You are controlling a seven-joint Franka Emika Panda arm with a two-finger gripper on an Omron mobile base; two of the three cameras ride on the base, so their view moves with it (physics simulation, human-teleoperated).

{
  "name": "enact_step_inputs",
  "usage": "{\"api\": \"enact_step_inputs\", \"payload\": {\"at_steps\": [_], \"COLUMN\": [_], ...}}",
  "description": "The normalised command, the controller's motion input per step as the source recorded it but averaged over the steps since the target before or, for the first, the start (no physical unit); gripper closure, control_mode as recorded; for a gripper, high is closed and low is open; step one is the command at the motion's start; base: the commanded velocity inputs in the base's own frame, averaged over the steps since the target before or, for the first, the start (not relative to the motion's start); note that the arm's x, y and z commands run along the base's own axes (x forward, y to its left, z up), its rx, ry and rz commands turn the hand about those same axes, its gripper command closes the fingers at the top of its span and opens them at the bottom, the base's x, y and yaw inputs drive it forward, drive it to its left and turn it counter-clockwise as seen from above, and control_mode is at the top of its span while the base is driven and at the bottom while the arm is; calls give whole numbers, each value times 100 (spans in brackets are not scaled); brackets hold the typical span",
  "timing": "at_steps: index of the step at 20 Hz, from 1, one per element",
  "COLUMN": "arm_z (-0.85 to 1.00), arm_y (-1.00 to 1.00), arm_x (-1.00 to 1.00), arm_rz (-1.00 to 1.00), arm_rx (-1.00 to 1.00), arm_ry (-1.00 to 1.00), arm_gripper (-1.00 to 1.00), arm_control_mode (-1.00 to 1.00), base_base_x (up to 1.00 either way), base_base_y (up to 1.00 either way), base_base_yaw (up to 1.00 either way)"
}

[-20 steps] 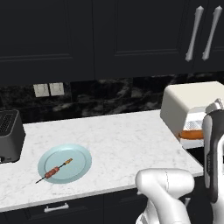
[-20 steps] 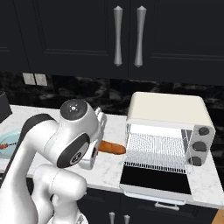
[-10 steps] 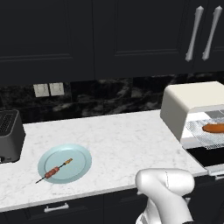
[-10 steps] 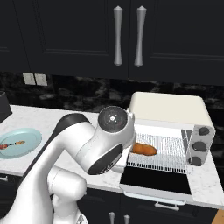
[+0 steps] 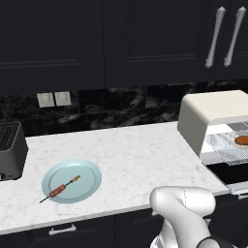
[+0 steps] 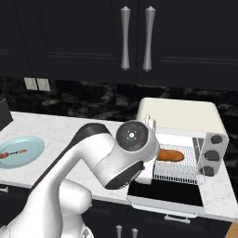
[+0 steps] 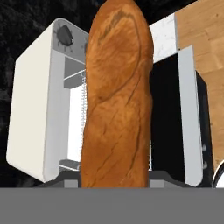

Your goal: Pick up the kebab skewer and baguette bread, and place them inside the toaster oven. Close the toaster oven door and start by setting the timer.

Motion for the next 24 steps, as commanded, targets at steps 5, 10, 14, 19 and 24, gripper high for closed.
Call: {"api": "enact_step_inputs", "payload": {"at_steps": [5,10,14,19,24], "arm_z": [-9,-26,-35,-1,-4], "arm_y": [-4,-29,-31,0,-1], "arm_x": [38,4,16,47,46], "arm_rz": [0,0,0,0,1], "arm_rx": [-5,0,0,0,0], "arm_ry": [-4,0,0,0,1], "arm_gripper": [100,100,100,100,100], "arm_control_mode": [-100,-100,-100,-100,-100], "base_base_x": [0,0,0,0,0], "base_base_y": [0,0,0,0,0], "base_base_yaw": [0,0,0,0,0]}}
